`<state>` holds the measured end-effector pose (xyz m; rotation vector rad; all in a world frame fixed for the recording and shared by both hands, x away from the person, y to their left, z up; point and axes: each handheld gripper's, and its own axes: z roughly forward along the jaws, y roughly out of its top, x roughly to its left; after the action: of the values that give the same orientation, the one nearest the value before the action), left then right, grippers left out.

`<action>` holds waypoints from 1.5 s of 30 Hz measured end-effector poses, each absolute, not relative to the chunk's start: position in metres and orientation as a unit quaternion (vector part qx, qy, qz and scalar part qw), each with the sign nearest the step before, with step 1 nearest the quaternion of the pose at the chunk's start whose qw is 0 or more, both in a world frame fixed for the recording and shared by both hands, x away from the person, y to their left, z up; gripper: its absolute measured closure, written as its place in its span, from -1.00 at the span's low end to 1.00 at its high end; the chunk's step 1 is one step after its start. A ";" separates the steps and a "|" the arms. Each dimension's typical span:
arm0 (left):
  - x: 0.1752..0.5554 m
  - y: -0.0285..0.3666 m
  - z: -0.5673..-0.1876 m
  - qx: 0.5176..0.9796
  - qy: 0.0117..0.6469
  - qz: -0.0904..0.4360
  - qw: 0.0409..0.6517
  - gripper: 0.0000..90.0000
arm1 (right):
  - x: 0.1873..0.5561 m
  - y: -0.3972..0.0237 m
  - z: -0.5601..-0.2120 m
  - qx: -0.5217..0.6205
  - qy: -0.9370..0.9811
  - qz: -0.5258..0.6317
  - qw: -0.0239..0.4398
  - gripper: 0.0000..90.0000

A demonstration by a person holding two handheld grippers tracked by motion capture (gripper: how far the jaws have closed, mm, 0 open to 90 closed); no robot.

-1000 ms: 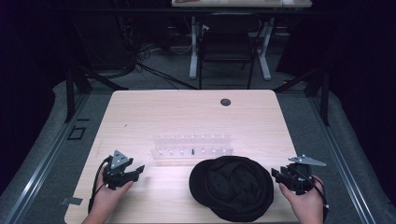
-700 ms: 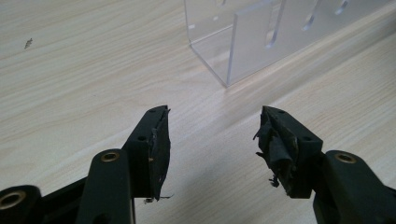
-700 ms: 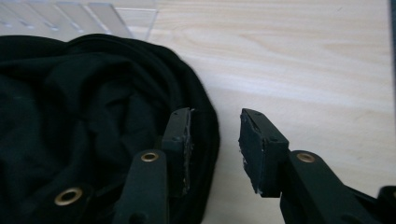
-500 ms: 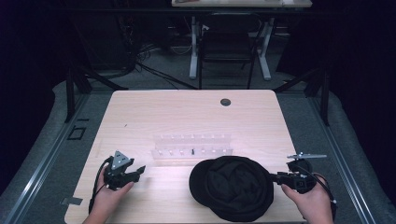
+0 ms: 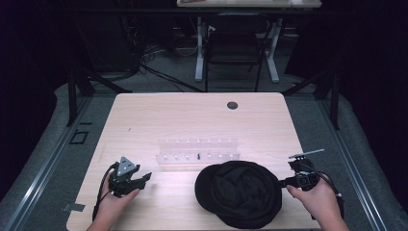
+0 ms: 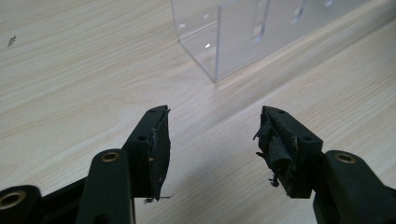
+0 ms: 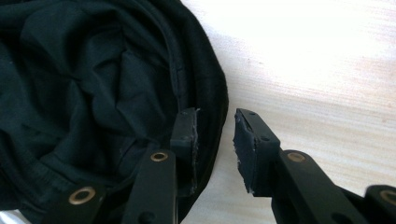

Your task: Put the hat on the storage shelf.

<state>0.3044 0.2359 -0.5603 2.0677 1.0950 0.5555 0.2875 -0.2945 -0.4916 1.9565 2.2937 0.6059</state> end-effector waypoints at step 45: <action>0.304 0.235 -0.561 0.802 0.425 0.216 0.359 -0.03 | 0.313 -0.297 -0.525 0.665 0.725 0.155 -0.089 0.82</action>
<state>0.3043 0.2354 -0.5606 2.0695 1.0969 0.5572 0.3132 -0.2972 -0.5249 2.2165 2.4172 0.5154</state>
